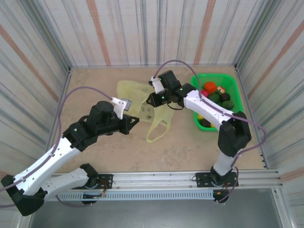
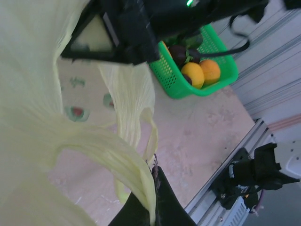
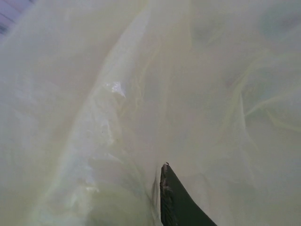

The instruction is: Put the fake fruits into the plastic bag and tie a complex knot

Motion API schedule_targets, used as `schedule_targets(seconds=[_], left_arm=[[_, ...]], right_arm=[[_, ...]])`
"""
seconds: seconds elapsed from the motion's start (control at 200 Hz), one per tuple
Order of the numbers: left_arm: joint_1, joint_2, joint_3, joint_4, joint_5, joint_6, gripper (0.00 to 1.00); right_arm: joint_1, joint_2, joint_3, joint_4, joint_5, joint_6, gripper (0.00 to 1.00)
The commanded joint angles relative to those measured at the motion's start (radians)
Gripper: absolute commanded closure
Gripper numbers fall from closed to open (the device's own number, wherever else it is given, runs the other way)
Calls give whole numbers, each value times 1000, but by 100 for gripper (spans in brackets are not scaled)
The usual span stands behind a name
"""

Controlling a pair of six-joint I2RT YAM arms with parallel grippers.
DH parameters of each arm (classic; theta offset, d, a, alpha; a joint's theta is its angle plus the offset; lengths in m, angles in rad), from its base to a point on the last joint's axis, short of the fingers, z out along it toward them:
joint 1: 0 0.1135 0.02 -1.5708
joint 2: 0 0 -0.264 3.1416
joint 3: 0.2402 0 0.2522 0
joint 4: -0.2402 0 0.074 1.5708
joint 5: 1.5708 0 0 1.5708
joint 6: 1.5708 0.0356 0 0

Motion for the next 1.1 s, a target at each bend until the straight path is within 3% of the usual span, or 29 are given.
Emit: schedule_targets(seconds=[0.0, 0.155, 0.22, 0.331, 0.476, 0.566, 0.621, 0.676, 0.776, 0.877, 1.097], left_arm=[[-4, -10, -37, 69, -9, -74, 100], [-4, 6, -18, 75, -54, -126, 100], [-2, 13, -7, 61, -93, -145, 100], [3, 32, 28, 19, -135, -165, 100], [6, 51, 52, 5, -135, -189, 100], [8, 64, 66, 4, -125, -194, 100], [7, 73, 75, 6, -119, -195, 100], [7, 81, 82, 8, -114, -194, 100], [7, 90, 101, 0, -101, -184, 100], [8, 90, 111, -15, -106, -170, 100], [9, 87, 140, -52, -107, -126, 100]], right_arm=[[11, -13, 13, -49, 121, 7, 65], [-23, -92, -37, -55, 77, 34, 42], [-13, -158, -87, -34, 73, 20, 27], [-10, -266, -150, -32, 85, 40, 20], [-51, -460, -246, 1, -48, 31, 25], [-122, -511, -260, -51, 64, 83, 29], [-183, -513, -267, -113, 205, 120, 30], [-266, -493, -275, -185, 309, 159, 32], [-387, -452, -312, -231, 369, 175, 33], [-489, -393, -332, -227, 338, 189, 34], [-543, -205, -280, -200, 343, 187, 36]])
